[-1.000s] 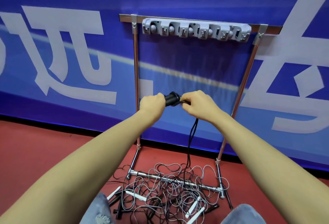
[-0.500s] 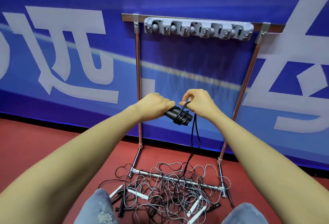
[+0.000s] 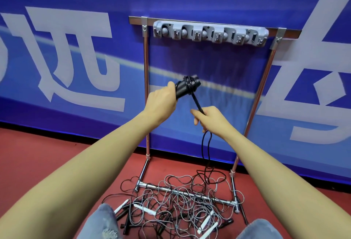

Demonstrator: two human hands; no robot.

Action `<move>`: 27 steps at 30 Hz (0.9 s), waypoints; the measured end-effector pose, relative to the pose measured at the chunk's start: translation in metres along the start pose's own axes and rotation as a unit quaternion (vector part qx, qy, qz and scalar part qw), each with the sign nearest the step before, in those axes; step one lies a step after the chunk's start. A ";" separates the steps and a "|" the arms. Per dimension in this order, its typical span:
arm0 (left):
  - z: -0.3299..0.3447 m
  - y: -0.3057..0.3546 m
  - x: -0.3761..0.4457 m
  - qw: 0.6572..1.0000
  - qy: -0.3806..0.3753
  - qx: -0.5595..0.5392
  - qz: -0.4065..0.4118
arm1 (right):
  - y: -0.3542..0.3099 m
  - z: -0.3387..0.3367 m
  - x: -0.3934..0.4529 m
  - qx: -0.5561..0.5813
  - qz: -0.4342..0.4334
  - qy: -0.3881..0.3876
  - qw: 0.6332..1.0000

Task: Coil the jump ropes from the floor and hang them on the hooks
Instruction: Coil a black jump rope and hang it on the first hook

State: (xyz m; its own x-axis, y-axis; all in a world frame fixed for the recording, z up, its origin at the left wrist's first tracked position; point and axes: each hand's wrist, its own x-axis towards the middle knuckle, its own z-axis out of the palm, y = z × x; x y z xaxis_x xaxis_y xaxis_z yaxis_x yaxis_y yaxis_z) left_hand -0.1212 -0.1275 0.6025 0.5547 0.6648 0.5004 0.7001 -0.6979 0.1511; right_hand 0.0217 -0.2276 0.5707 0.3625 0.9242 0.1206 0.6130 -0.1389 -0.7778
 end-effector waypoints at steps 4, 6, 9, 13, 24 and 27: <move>0.011 0.003 0.001 0.997 -0.041 0.019 -0.057 | -0.018 0.001 -0.002 -0.039 -0.027 -0.021 0.999; 0.017 0.005 0.000 0.995 -0.064 0.050 -0.065 | -0.025 0.001 0.000 -0.063 -0.043 -0.036 0.996; 0.025 0.002 -0.002 0.989 -0.096 0.095 -0.053 | -0.030 -0.002 0.001 -0.149 -0.081 -0.043 0.985; 0.035 -0.010 -0.006 0.981 -0.121 0.153 0.003 | -0.042 -0.010 0.002 -0.341 -0.162 0.063 0.924; 0.037 -0.034 -0.021 0.930 -0.049 0.170 0.323 | -0.034 -0.010 0.017 0.032 -0.004 0.168 0.985; 0.036 -0.039 -0.017 0.910 0.044 0.146 0.386 | -0.025 -0.011 0.019 0.032 0.021 0.155 0.987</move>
State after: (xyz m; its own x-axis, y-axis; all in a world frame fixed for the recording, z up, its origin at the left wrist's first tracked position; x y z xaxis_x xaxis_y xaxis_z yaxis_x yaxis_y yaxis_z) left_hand -0.1420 -0.1022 0.5574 0.9028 -0.0257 0.4294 0.2140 -0.8391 -0.5000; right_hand 0.0210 -0.2107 0.5991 0.5901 0.7630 0.2637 0.5509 -0.1418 -0.8225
